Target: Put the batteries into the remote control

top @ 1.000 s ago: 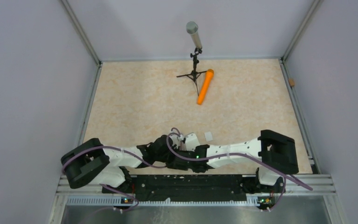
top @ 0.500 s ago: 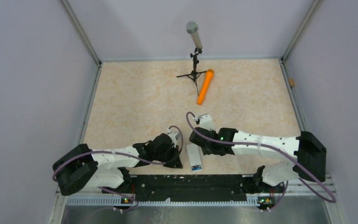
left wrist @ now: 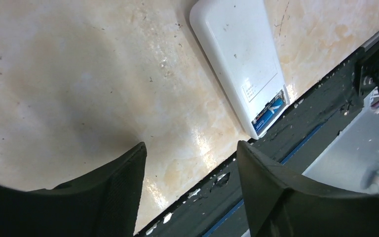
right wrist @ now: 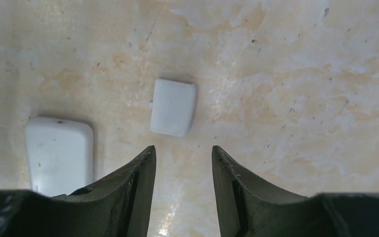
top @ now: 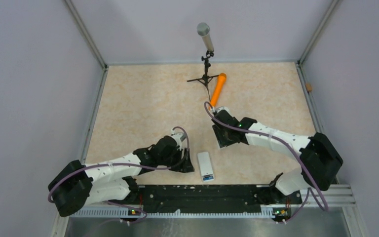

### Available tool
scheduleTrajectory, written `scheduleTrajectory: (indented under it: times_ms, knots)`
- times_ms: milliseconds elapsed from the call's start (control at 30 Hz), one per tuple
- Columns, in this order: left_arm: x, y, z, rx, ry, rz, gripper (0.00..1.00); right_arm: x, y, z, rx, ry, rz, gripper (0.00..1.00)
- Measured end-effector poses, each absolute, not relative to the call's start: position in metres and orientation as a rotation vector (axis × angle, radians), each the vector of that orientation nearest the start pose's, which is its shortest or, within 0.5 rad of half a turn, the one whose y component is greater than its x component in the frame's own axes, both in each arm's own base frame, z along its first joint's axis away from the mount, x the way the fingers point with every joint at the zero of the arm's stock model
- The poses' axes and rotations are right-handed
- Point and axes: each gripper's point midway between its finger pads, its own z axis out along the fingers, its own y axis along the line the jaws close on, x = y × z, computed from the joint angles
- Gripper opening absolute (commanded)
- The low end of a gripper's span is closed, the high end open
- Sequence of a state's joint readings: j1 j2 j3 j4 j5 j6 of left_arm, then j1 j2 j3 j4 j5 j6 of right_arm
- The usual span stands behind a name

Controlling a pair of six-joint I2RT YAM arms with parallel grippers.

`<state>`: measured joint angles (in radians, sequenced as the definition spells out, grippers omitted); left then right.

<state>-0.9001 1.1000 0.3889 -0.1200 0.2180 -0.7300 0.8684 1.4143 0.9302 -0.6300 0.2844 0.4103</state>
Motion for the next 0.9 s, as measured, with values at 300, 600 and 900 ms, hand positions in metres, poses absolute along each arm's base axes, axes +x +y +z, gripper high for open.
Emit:
scheduleTrajectory:
  times_ms: [300,600,900]
  knots:
    - [0.118,-0.244,0.044,0.317,2.585,-0.948,0.97,0.270,0.214,0.051,-0.486,2.600,0.118,0.38]
    - [0.126,-0.239,0.057,0.273,2.528,-0.948,0.99,0.296,0.233,0.034,-0.514,2.617,0.176,0.23]
    - [0.125,-0.231,0.053,0.246,2.543,-0.918,0.99,0.295,0.236,0.022,-0.533,2.647,0.186,0.03]
